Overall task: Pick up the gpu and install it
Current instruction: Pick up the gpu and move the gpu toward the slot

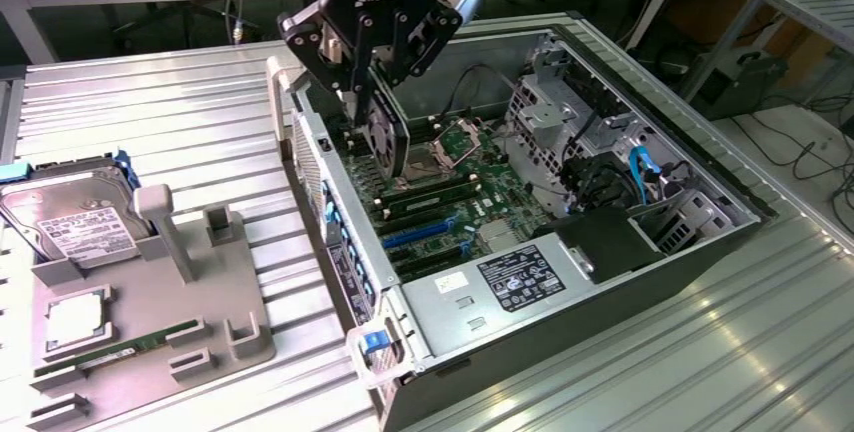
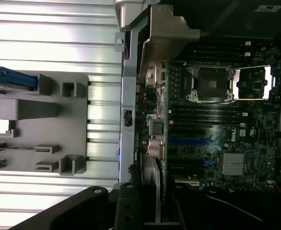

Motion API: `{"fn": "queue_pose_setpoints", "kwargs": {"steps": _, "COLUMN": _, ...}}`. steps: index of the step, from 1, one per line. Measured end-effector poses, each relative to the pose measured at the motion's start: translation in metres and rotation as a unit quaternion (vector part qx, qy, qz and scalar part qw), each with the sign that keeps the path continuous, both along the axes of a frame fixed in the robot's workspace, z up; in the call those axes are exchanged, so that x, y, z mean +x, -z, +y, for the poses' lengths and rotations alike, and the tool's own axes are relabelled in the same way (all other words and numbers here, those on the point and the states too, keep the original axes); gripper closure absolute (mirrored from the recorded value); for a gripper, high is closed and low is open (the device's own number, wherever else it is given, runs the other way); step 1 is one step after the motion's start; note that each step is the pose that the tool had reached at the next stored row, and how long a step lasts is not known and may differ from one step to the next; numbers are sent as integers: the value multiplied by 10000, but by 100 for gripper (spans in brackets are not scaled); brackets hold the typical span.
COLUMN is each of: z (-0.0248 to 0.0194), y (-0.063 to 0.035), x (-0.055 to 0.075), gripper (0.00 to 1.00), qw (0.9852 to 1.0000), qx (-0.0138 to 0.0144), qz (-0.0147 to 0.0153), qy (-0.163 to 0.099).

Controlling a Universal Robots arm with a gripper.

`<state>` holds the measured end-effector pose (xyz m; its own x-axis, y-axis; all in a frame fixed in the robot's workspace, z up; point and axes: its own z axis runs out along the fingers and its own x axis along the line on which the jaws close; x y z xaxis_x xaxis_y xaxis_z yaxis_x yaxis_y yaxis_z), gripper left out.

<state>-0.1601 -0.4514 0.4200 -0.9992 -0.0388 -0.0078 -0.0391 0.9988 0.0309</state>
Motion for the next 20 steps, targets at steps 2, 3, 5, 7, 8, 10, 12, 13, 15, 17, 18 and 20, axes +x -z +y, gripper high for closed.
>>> {"fn": "queue_pose_setpoints", "kwargs": {"steps": 2, "z": 1, "y": 0, "x": 11, "gripper": 72, "qw": 10000, "qx": 0, "qz": 0, "qy": 0}}
{"fn": "queue_pose_setpoints", "kwargs": {"steps": 3, "z": 1, "y": 0, "x": 22, "gripper": 72, "qw": 10000, "qx": -1, "qz": 1, "qy": 0}}
{"fn": "queue_pose_setpoints", "kwargs": {"steps": 5, "z": 0, "y": 1, "x": 32, "gripper": 72, "qw": 10000, "qx": 0, "qz": 0, "qy": 0}}
{"fn": "queue_pose_setpoints", "kwargs": {"steps": 7, "z": 0, "y": 0, "x": 40, "gripper": 72, "qw": 10000, "qx": -1, "qz": 0, "qy": 0}}
{"fn": "queue_pose_setpoints", "kwargs": {"steps": 8, "z": 0, "y": 0, "x": 45, "gripper": 72, "qw": 10000, "qx": -1, "qz": 0, "qy": 0}}
{"fn": "queue_pose_setpoints", "kwargs": {"steps": 10, "z": 0, "y": 1, "x": 56, "gripper": 72, "qw": 10000, "qx": 0, "qz": 0, "qy": 0}}
{"fn": "queue_pose_setpoints", "kwargs": {"steps": 12, "z": 0, "y": 1, "x": 75, "gripper": 72, "qw": 10000, "qx": 0, "qz": 0, "qy": 0}}
{"fn": "queue_pose_setpoints", "kwargs": {"steps": 13, "z": 0, "y": 1, "x": 81, "gripper": 72, "qw": 10000, "qx": 0, "qz": 0, "qy": 0}}
{"fn": "queue_pose_setpoints", "kwargs": {"steps": 15, "z": 1, "y": 2, "x": 96, "gripper": 72, "qw": 10000, "qx": 0, "qz": 0, "qy": 0}}
{"fn": "queue_pose_setpoints", "kwargs": {"steps": 17, "z": 0, "y": 2, "x": 112, "gripper": 72, "qw": 10000, "qx": 0, "qz": 0, "qy": 0}}
{"fn": "queue_pose_setpoints", "kwargs": {"steps": 18, "z": 0, "y": 2, "x": 120, "gripper": 72, "qw": 10000, "qx": 0, "qz": 0, "qy": 0}}
{"fn": "queue_pose_setpoints", "kwargs": {"steps": 20, "z": 0, "y": 2, "x": 134, "gripper": 72, "qw": 10000, "qx": -1, "qz": 0, "qy": 0}}
